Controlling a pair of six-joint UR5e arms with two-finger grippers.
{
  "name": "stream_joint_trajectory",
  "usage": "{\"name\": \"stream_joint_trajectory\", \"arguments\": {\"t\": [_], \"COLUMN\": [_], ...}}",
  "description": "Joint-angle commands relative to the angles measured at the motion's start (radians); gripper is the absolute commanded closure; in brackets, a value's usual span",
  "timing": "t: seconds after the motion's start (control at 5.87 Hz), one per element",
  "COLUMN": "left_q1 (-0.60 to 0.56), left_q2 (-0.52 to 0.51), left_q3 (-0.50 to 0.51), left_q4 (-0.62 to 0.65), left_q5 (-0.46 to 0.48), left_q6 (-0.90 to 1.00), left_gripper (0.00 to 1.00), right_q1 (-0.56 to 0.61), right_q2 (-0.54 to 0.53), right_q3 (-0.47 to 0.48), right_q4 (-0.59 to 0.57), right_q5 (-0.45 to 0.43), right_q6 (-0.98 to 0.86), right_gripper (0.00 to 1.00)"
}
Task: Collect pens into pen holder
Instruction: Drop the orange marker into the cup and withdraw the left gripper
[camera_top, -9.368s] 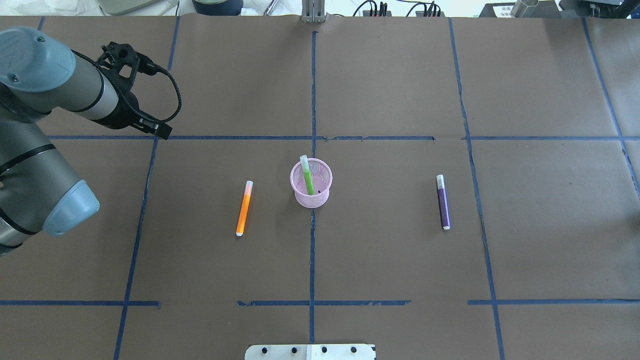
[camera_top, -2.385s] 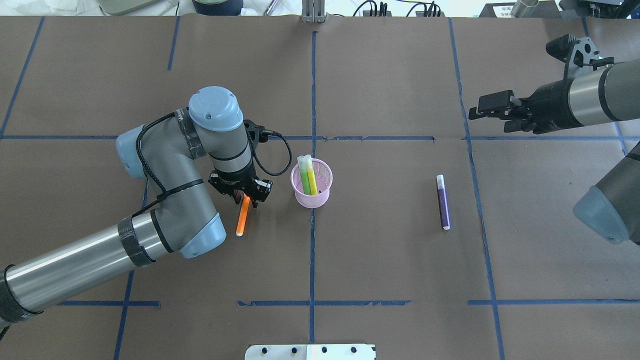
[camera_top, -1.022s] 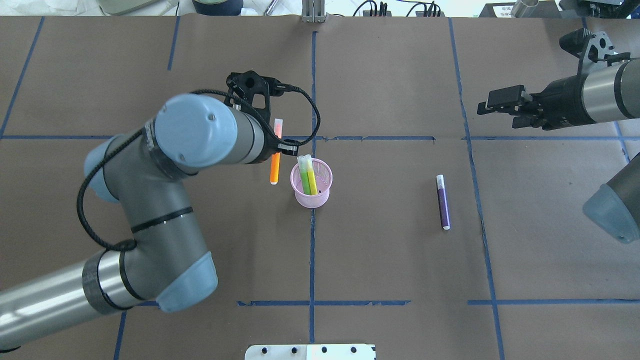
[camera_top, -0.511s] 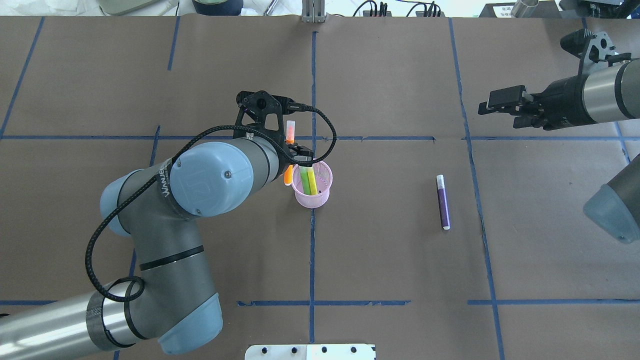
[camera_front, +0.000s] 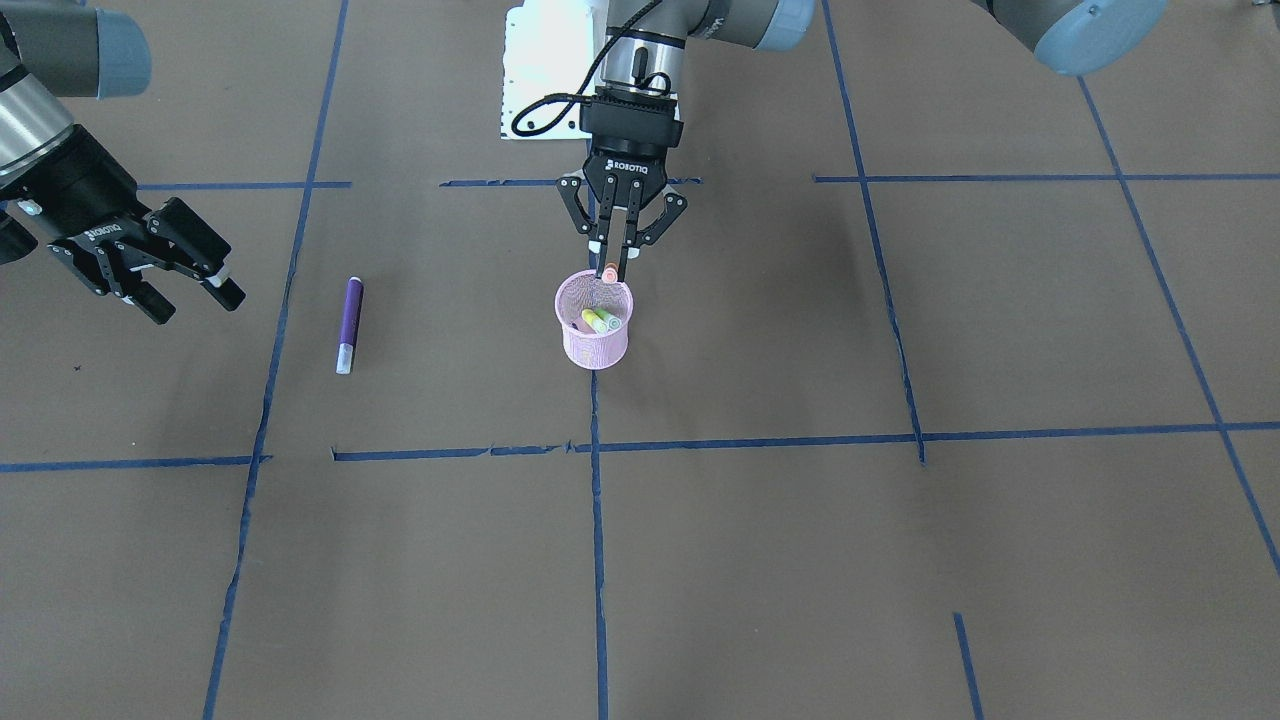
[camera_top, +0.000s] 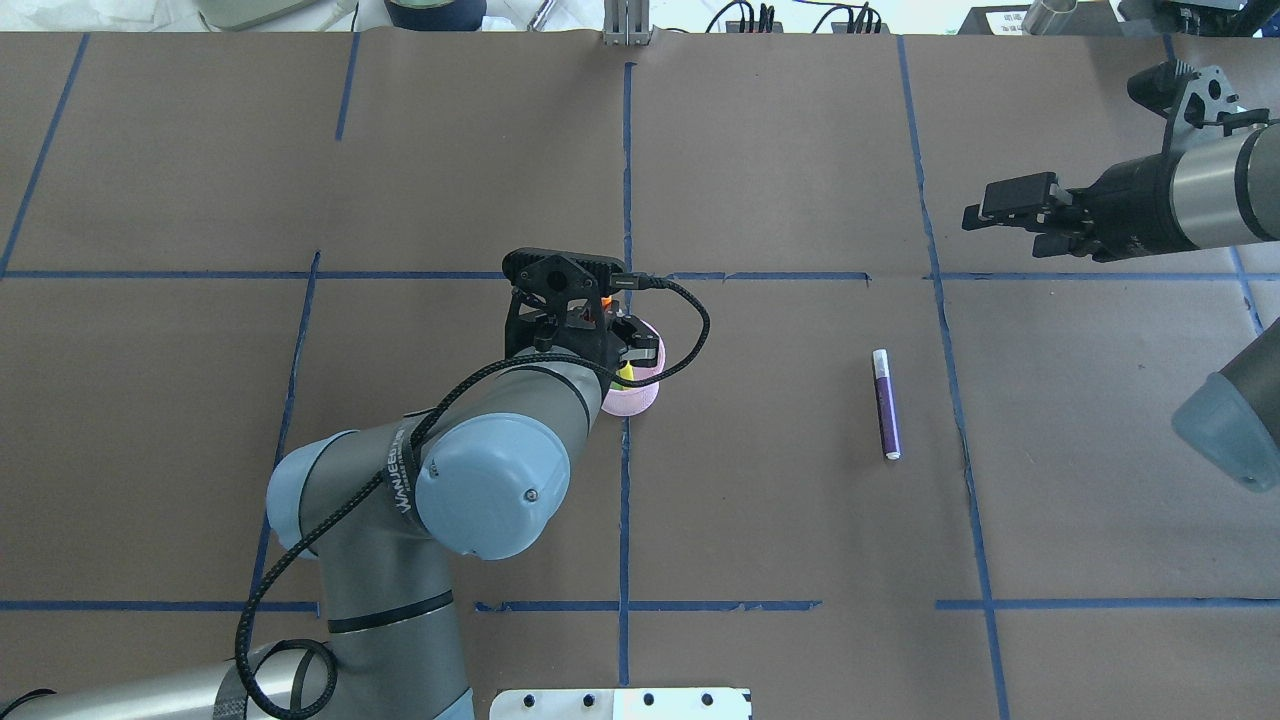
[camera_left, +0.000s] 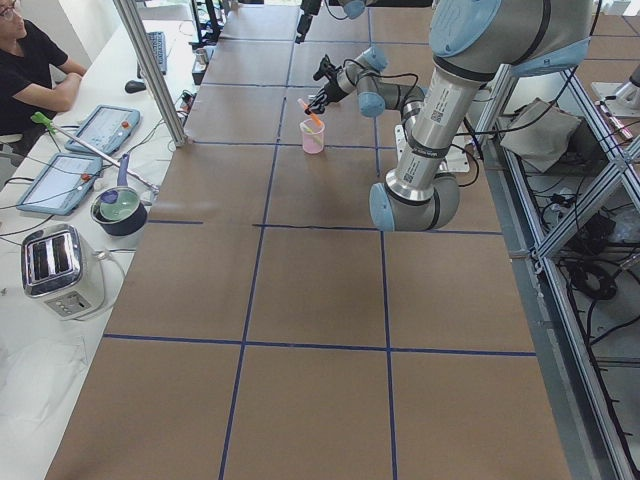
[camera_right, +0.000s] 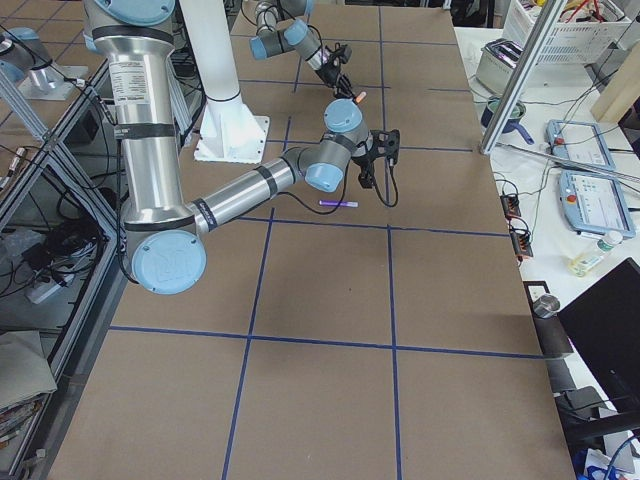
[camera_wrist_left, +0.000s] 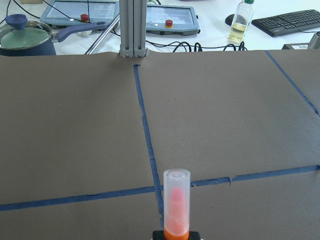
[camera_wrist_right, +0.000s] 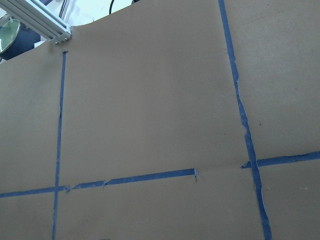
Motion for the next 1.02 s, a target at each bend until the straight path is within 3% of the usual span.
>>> {"name": "stream_joint_trajectory", "arguments": {"t": [0.0,0.17,0.34,0.68,0.85], "left_q1": [0.001,0.001,0.001,-0.014,-0.063], "left_q2": [-0.027,-0.027,-0.029,-0.015,0.029], "left_q3": [0.073,0.085,0.087,0.017,0.007], "left_q4": [-0.053,-0.052,-0.054,-0.051,-0.052], "left_q5": [0.015,0.016,0.027,0.013,-0.081], "left_q6": [-0.005,0.007,0.014,0.155,0.197], "left_gripper": [0.92,0.39,0.10,0.09,0.13], "right_q1": [0.000,0.000,-0.003,-0.070,-0.143], "right_q2": [-0.002,-0.002,-0.003,-0.010,0.001], "right_q3": [0.001,0.001,-0.007,-0.047,-0.070], "right_q4": [0.000,0.000,0.000,-0.013,-0.057], "right_q5": [-0.001,-0.001,-0.003,0.009,0.008], "right_q6": [-0.002,0.000,-0.002,0.000,0.003], "right_gripper": [0.00,0.00,0.00,0.01,0.01]}}
